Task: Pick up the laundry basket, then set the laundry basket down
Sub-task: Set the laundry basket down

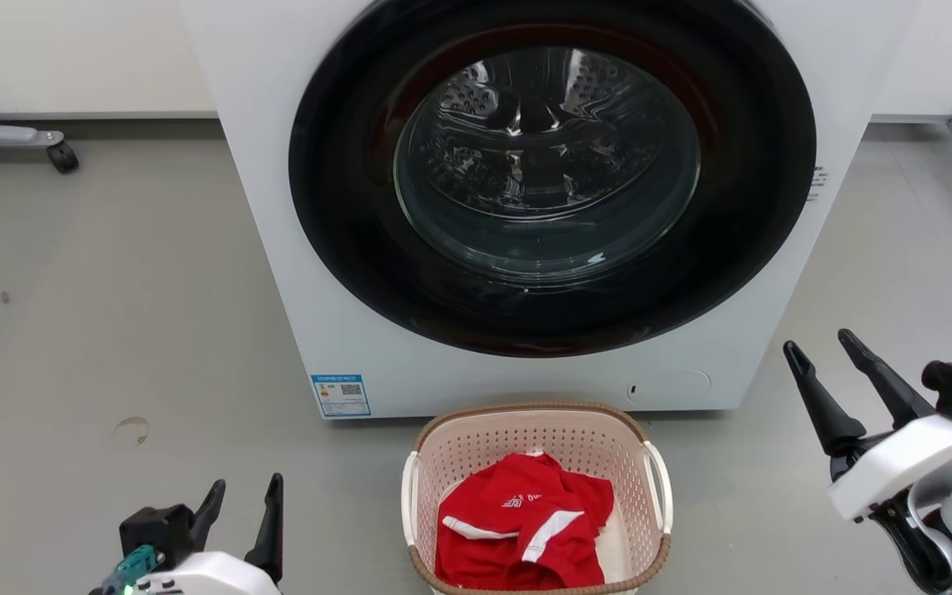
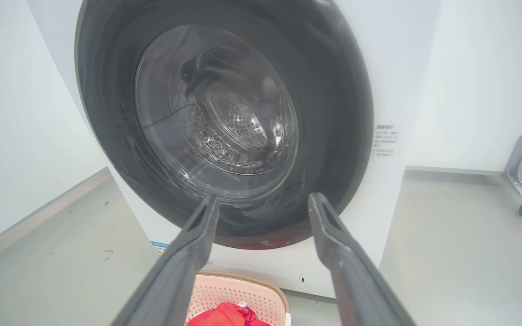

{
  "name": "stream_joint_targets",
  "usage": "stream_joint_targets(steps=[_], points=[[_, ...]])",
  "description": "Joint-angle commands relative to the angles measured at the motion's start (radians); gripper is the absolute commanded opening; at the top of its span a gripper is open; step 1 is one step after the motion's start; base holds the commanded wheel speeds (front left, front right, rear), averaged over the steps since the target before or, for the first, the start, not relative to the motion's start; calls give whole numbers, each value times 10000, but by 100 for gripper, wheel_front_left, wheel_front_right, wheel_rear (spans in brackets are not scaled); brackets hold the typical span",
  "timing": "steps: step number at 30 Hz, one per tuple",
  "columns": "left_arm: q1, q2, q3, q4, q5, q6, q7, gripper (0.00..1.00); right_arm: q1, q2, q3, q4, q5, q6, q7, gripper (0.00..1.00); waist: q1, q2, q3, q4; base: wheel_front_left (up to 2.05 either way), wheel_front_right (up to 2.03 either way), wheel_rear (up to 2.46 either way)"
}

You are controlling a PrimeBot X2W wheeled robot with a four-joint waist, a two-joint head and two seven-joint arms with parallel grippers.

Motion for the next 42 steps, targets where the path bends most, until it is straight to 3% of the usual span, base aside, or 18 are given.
stream_joint_targets(steps=[1,9,14,21,28,42], points=[[221,397,480,-913,-11,329,-104,100,306,-335,-266,-487,-140,-34,-66,100,1,-1,-228,59,0,0,0],[2251,893,827,-4547,-94,1837,490,100,1996,-48,-2575,-1748,-330,-34,-66,100,1,-1,-464,190,0,0,0],[2937,1023,872,-5955,-125,2273,738,100,2624,443,-3416,-2311,-399,-34,6,100,1,-1,-493,202,0,0,0],[3202,1103,1028,-6396,-339,2621,1116,100,2791,878,-4090,-1918,-794,-34,612,100,1,-1,-405,296,0,0,0],[2872,1219,958,-6153,-117,2674,1130,100,2409,1370,-4482,-1510,-1085,-34,717,100,1,-1,-264,302,0,0,0],[2657,1334,686,-6232,138,2805,1343,100,2312,1413,-4410,-1399,-1305,-34,934,100,1,-1,-358,279,0,0,0]])
